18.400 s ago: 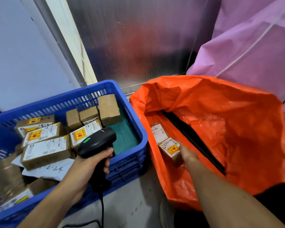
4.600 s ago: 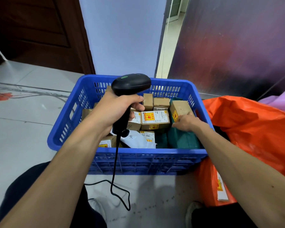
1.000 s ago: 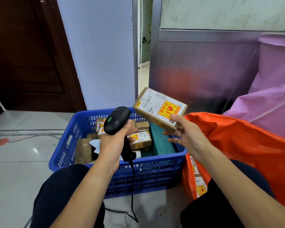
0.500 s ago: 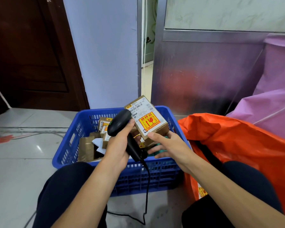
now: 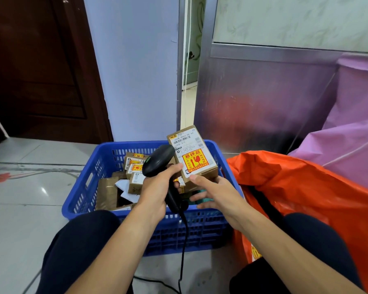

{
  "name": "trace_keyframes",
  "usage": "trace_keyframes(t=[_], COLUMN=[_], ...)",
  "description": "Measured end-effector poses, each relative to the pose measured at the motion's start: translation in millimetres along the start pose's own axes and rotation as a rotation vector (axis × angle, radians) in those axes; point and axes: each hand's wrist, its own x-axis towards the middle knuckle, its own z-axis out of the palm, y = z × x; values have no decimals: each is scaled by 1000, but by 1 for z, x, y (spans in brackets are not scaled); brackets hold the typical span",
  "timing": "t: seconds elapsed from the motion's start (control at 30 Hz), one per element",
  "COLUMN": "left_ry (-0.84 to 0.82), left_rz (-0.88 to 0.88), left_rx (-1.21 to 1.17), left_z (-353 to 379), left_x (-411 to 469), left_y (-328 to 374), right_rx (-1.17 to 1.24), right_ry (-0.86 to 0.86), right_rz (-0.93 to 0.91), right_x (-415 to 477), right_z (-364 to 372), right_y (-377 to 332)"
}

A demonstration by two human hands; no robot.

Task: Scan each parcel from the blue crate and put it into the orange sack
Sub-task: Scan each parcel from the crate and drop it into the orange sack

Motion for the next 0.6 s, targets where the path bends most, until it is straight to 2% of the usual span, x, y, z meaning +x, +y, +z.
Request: trace_keyframes(t=[0.23,0.6], left_ry=[-13,-101], left_rz=[22,100], left_rx=[63,200], left_z=[-5,-8], left_x=[-3,-15], left_y=[8,16], right_rx=[105,114], right_ry=[99,-39], right_rz=[32,9], right_x=[1,-7], right_z=[3,-6], right_y=[-11,-13])
